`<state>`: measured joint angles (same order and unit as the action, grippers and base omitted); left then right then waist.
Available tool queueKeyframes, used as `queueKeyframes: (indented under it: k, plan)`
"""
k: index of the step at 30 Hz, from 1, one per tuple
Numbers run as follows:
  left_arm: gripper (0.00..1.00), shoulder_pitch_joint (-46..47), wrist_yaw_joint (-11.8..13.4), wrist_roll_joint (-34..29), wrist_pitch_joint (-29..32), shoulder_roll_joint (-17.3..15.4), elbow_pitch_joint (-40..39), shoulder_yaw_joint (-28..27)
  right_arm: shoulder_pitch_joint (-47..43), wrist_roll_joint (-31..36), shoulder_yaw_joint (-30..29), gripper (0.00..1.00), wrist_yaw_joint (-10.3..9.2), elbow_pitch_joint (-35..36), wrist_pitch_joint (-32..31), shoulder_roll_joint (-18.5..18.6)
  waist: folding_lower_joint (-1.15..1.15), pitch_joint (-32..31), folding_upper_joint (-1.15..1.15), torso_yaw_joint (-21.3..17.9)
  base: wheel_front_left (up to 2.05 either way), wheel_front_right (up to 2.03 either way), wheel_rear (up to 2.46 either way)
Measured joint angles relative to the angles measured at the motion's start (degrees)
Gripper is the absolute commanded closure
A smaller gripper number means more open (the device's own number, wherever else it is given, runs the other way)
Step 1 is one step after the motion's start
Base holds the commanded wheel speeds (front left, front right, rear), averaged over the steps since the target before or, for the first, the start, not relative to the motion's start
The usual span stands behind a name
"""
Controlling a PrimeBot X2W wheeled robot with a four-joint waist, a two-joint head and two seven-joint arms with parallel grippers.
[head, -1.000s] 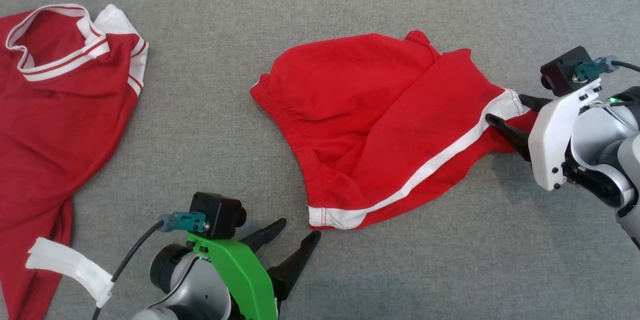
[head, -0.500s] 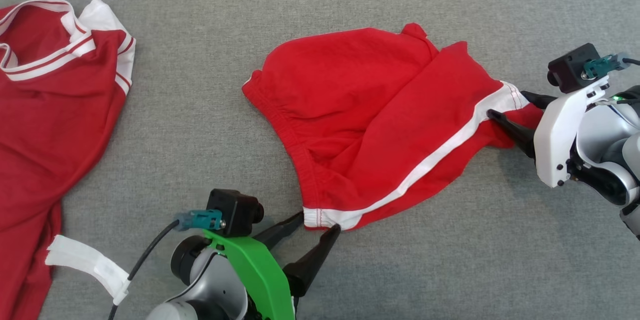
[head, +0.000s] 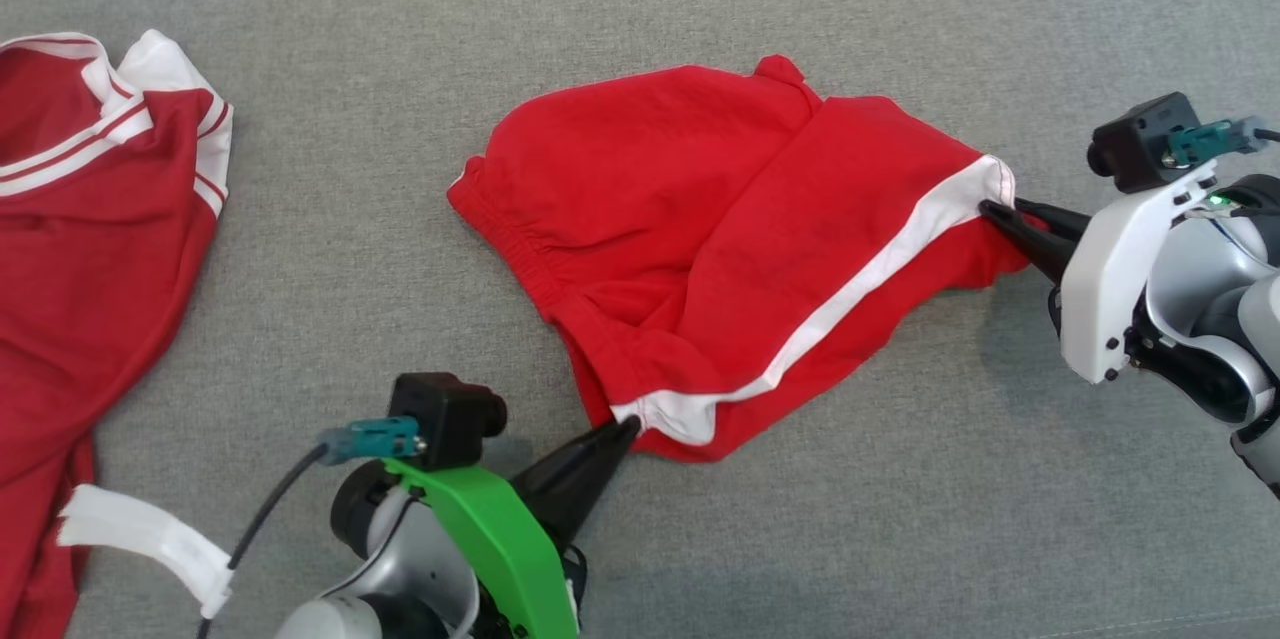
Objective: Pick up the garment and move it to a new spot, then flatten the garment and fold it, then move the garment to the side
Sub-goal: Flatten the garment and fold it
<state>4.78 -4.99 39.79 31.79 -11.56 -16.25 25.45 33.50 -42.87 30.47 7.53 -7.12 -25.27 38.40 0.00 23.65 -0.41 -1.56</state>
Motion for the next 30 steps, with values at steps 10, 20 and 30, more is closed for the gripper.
queueKeyframes:
  k: [10,20,30]
  plan:
    - [1.0,-3.1,2.9,5.8,-2.4,-0.5,-9.6,-7.7,-7.3,0.0,-8.9,1.0,-0.02,9.1,7.8,1.5,0.0,-3.2,0.0,-1.5,0.0,0.0,0.0]
    - [1.0,-9.9,5.1,13.4,-1.1,-2.7,-23.9,-14.2,-23.4,-1.7,-20.5,1.0,-0.04,23.7,11.3,-3.7,0.0,-6.4,0.0,-3.3,0.0,0.0,0.0]
    - [1.0,-12.5,7.1,16.9,0.9,-4.5,-34.5,-18.2,-30.2,-10.8,-31.1,1.0,-0.04,38.5,15.2,-11.2,0.0,-8.0,0.0,-5.8,0.0,0.0,0.0]
